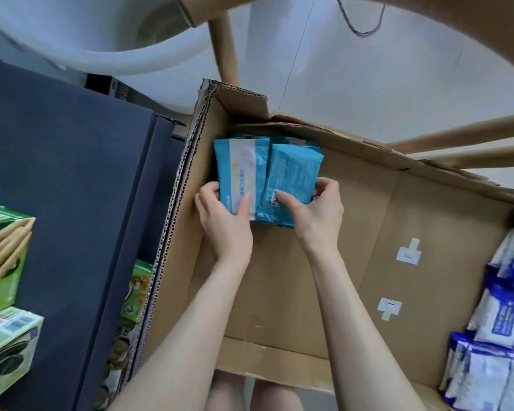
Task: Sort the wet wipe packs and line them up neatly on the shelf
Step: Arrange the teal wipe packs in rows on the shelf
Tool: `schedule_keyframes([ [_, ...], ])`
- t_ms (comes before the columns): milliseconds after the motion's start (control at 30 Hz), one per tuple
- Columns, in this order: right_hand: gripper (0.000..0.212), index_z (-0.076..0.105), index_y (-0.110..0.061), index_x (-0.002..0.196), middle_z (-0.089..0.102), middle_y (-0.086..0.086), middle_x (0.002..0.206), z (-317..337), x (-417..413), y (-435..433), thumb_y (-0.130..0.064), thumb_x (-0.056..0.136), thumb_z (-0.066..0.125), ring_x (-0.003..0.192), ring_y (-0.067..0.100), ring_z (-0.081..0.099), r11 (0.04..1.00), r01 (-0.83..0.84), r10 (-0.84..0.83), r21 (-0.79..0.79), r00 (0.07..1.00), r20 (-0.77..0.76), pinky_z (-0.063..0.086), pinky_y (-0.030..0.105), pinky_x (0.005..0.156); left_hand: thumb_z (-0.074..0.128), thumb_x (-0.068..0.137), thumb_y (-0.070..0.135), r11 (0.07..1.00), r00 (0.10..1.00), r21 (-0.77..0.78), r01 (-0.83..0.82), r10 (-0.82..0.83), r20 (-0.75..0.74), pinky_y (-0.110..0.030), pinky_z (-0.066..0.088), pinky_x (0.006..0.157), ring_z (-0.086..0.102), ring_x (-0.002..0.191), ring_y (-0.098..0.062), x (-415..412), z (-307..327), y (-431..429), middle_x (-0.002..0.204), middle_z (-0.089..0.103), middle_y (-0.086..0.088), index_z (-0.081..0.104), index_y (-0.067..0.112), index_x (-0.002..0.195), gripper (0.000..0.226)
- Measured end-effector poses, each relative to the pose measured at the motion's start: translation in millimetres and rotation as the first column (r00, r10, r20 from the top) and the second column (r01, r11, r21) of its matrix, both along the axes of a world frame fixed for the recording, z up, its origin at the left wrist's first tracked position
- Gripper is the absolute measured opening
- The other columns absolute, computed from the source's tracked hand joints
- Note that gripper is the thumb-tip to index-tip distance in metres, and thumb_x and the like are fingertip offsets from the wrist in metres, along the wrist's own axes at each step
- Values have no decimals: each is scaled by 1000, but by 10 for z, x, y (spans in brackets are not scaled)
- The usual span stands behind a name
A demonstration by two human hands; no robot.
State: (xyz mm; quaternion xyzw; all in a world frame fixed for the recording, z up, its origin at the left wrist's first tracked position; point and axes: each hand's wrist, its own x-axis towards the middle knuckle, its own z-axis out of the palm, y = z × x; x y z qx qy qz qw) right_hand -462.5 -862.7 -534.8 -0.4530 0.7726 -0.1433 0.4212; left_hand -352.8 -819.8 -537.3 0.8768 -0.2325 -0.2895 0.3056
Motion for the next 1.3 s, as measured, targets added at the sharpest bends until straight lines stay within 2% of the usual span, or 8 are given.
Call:
schedule_keyframes([
  [167, 29, 58, -16, 93, 65, 3, 96, 151, -31, 7, -35, 77, 75, 86, 17, 61, 1000, -4, 2, 16, 991, 131, 54, 39, 76, 69, 85, 18, 999, 995, 13, 33, -32, -100, -4, 34, 63, 47, 77, -14, 24, 106, 50, 94, 52, -5, 58, 8, 90, 16],
  [367, 16, 51, -22, 99, 61, -15, 86, 644, -183, 277, -22, 89, 63, 75, -5, 59, 1000, 16, -21, 18, 957, 291, 53, 35, 75, 59, 93, 21, 996, 973, -93, -18, -5, -232, -6, 39, 59, 56, 69, 8, 26, 666, 314, 86, 61, 6, 51, 9, 94, 15],
  [600, 19, 60, -3, 91, 56, 7, 80, 1412, -210, 922, -20, 97, 53, 74, 18, 49, 994, -35, -33, 100, 795, 606, 42, 30, 67, 54, 95, 14, 985, 894, -157, -78, -1, -448, -8, 44, 67, 62, 77, 6, -202, 1508, 1001, 91, 67, 9, 58, 12, 97, 5],
  [700, 41, 59, -1, 99, 61, 14, 94, 1665, -250, 1144, -40, 97, 45, 84, 22, 54, 969, -35, -144, 243, 723, 676, 43, 37, 75, 52, 95, 10, 974, 869, -164, -154, 55, -492, -8, 44, 65, 61, 75, 8, -307, 1766, 1255, 89, 66, 10, 57, 16, 96, 7],
  [800, 30, 62, -23, 112, 67, 2, 117, 1939, -349, 1343, -39, 100, 40, 103, 18, 64, 923, -114, -206, 368, 660, 722, 50, 38, 84, 49, 96, 8, 957, 829, -168, -236, 107, -549, -11, 47, 66, 62, 76, 5, -407, 2011, 1506, 92, 65, 4, 55, 17, 95, 10],
  [1033, 55, 57, -20, 123, 68, 6, 112, 2328, -839, 1901, -29, 72, 75, 97, 17, 67, 886, -398, 130, 239, 707, 695, 53, 24, 72, 49, 97, 13, 920, 724, -161, -357, 163, -671, -43, 50, 93, 63, 104, -24, -811, 2365, 2372, 111, 68, -8, 61, 13, 110, 17],
  [1167, 59, 51, -8, 113, 65, 7, 110, 2556, -1073, 2232, -22, 65, 84, 88, 12, 66, 857, -487, 272, 168, 705, 655, 50, 19, 62, 57, 92, 13, 859, 754, -225, -459, 243, -611, -37, 55, 82, 67, 90, -17, -1149, 2619, 2907, 94, 73, 0, 66, 14, 100, 12],
  [1300, 57, 47, -20, 108, 63, 2, 111, 2844, -1075, 2529, -33, 66, 84, 98, 15, 64, 811, -584, 448, 36, 659, 604, 56, 35, 82, 59, 91, 15, 772, 751, -288, -566, 339, -567, -38, 55, 80, 68, 86, -17, -1284, 3011, 3351, 89, 74, 2, 67, 18, 94, 9],
])
